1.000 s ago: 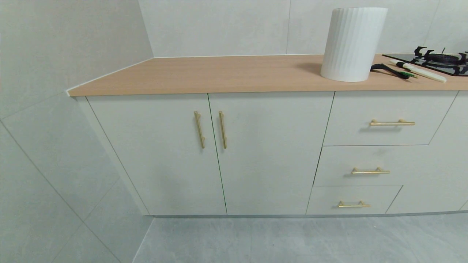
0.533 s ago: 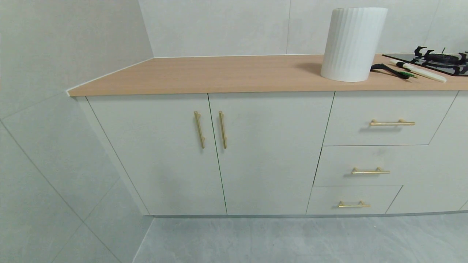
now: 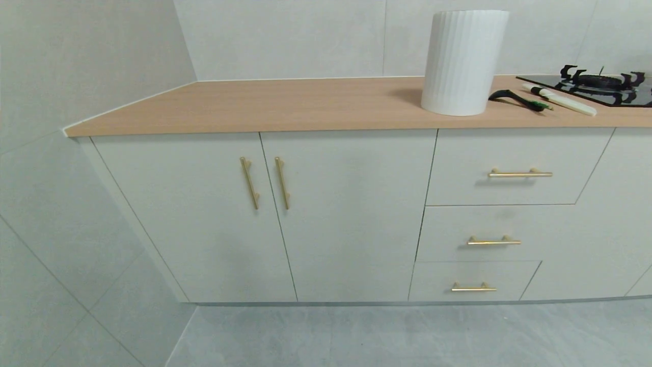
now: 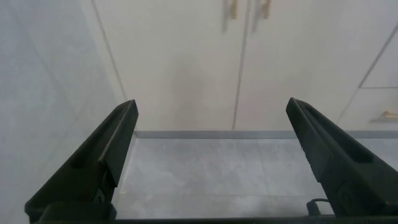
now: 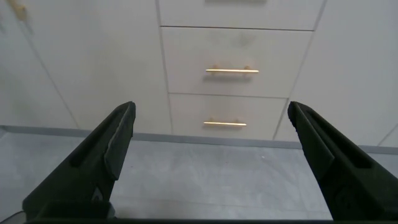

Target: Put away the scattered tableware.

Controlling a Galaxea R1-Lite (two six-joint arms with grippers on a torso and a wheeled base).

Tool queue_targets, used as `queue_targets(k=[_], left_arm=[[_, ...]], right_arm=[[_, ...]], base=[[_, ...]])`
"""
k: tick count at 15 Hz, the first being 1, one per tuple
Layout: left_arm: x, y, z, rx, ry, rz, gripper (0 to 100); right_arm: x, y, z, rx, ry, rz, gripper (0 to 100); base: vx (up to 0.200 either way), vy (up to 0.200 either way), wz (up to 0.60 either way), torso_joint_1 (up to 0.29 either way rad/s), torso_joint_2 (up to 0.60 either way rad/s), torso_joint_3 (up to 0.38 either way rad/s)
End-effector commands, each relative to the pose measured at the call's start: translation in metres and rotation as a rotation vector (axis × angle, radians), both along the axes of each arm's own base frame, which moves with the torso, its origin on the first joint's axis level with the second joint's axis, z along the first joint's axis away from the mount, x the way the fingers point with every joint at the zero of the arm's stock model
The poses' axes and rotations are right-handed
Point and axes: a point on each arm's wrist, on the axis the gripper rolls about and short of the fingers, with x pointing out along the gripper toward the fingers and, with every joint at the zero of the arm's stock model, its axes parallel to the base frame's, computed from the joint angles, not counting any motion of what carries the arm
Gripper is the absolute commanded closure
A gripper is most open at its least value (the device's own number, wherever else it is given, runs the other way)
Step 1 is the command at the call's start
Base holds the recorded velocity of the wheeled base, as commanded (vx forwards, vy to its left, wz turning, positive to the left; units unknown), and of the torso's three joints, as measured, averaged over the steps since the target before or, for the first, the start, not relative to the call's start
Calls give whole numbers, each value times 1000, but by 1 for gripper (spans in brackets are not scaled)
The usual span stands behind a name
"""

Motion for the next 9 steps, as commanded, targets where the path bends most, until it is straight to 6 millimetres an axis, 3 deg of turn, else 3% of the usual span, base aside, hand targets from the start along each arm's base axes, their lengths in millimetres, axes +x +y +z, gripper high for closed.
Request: queue_targets(k=[1, 9], left_arm=[[0, 0, 0, 0, 1, 0, 0], [0, 0, 0, -1, 1, 0, 0]], right_arm=[[0, 0, 0, 0, 2, 1, 0], [0, 0, 0, 0, 2, 1, 0]], base=[[0, -200, 0, 7, -2, -2], [0, -200, 0, 4, 2, 3]])
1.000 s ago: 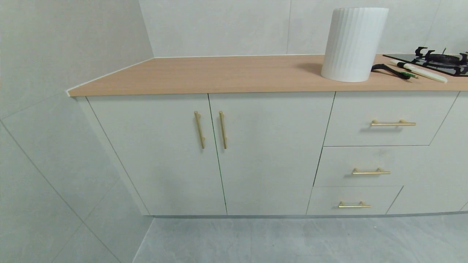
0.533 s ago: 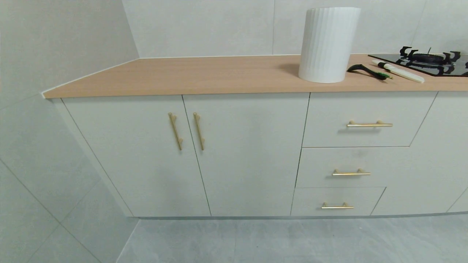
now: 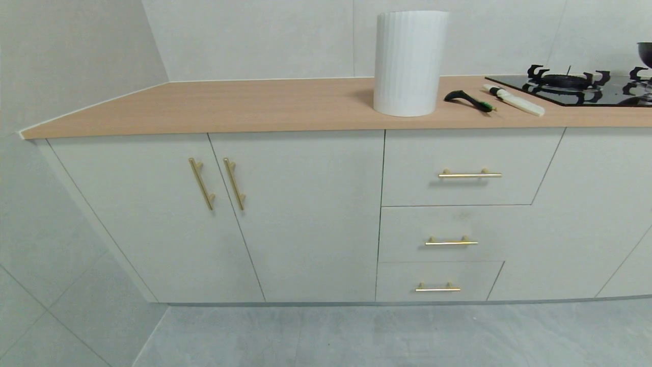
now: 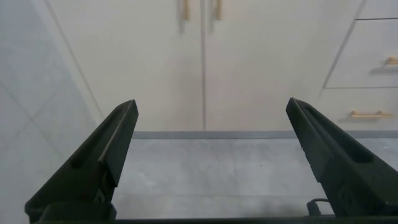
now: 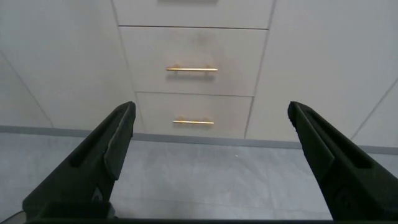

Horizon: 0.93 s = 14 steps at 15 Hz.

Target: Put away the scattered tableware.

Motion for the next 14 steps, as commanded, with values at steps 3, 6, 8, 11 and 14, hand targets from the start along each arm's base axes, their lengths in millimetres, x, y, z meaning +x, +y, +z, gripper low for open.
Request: queue_targets(k=[3, 6, 8, 11, 14], left_arm=[[0, 0, 0, 0, 1, 0, 0], [0, 0, 0, 0, 1, 0, 0], [0, 0, 0, 0, 1, 0, 0], [0, 0, 0, 0, 1, 0, 0], [0, 0, 0, 2, 1, 0, 0]], right_arm=[[0, 0, 0, -1, 2, 1, 0], [0, 0, 0, -1, 2, 1, 0], [0, 0, 0, -1, 2, 1, 0], [0, 0, 0, -1, 2, 1, 0], [0, 0, 0, 1, 2, 1, 0]], base=[[0, 0, 0, 0, 0, 0], [0, 0, 0, 0, 0, 0], [0, 0, 0, 0, 0, 0], [133, 0, 0, 5, 3, 2], [200, 0, 0, -2, 7, -1]])
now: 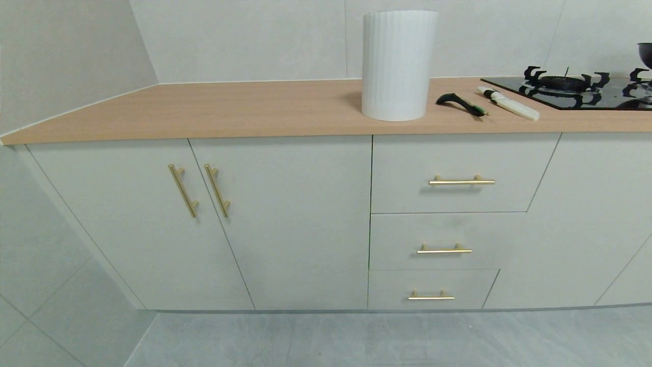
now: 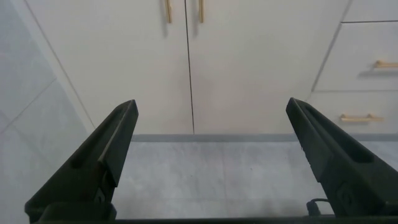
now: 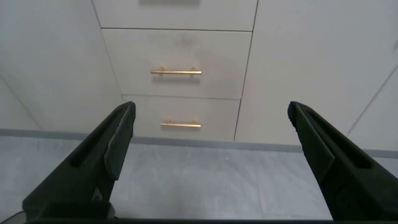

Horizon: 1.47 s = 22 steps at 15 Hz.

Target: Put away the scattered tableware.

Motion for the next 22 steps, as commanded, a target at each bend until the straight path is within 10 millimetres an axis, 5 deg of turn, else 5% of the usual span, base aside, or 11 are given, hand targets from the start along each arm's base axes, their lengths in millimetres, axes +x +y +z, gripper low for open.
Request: queue_targets(k=[1, 18, 22], left_arm=[[0, 0, 0, 1, 1, 0, 0], [0, 0, 0, -7, 1, 2, 0], [0, 0, 0, -7, 1, 2, 0]], right_arm=[[0, 0, 0, -1, 1, 1, 0], [0, 0, 0, -2, -3, -1, 0], [-5, 0, 41, 30, -67, 43, 0]], base=[[200, 0, 0, -2, 7, 2], [0, 0, 0, 0, 0, 0], [0, 0, 0, 0, 0, 0]])
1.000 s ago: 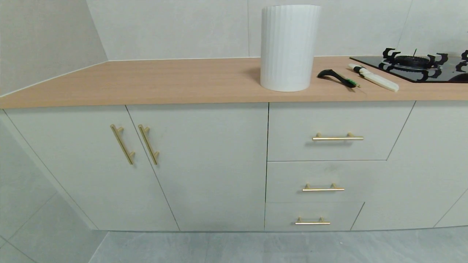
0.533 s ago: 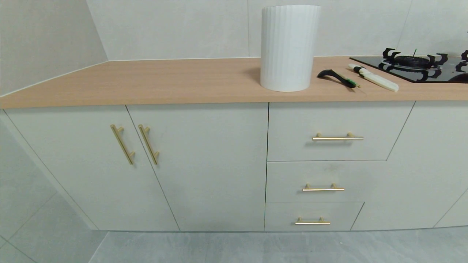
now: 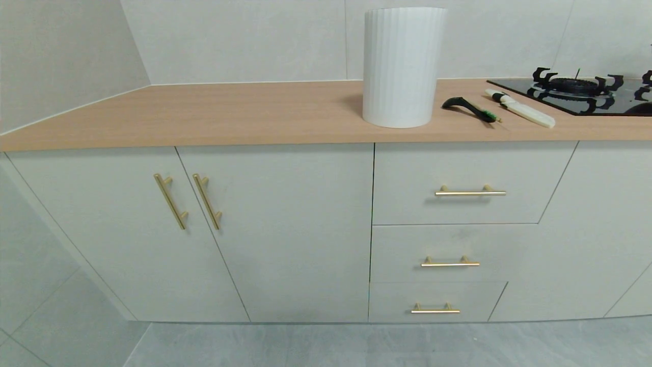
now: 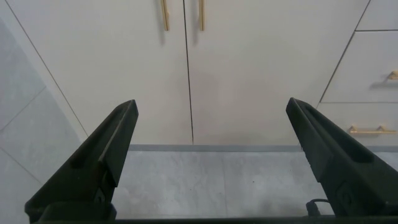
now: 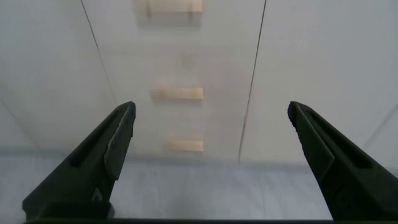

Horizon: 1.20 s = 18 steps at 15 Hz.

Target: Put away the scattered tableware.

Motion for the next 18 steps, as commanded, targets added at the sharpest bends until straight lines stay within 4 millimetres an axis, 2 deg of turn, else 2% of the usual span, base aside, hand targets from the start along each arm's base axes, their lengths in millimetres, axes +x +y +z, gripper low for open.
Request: queue_targets(k=[1, 4, 7, 9, 13, 14, 18], left_arm=[[0, 0, 0, 0, 1, 1, 0], [0, 0, 0, 0, 1, 1, 0], [0, 0, 0, 0, 1, 1, 0], [0, 0, 0, 0, 1, 1, 0], [0, 0, 0, 0, 1, 1, 0], [0, 0, 0, 0, 1, 1, 0], [0, 0, 0, 0, 1, 1, 0]], right_arm=[[13, 1, 26, -9, 96, 96, 0], [52, 5, 48, -27, 310, 199, 0], [84, 11, 61, -37, 435, 246, 0], [126, 18, 69, -53, 544, 258, 0], [187, 29, 57, -63, 655, 258, 0], [208, 32, 51, -64, 661, 255, 0], [264, 43, 18, -71, 716, 254, 0]], base=[[0, 0, 0, 0, 0, 0], [0, 0, 0, 0, 0, 0], [0, 0, 0, 0, 0, 0], [0, 0, 0, 0, 0, 0], [0, 0, 0, 0, 0, 0], [0, 0, 0, 0, 0, 0], [0, 0, 0, 0, 0, 0]])
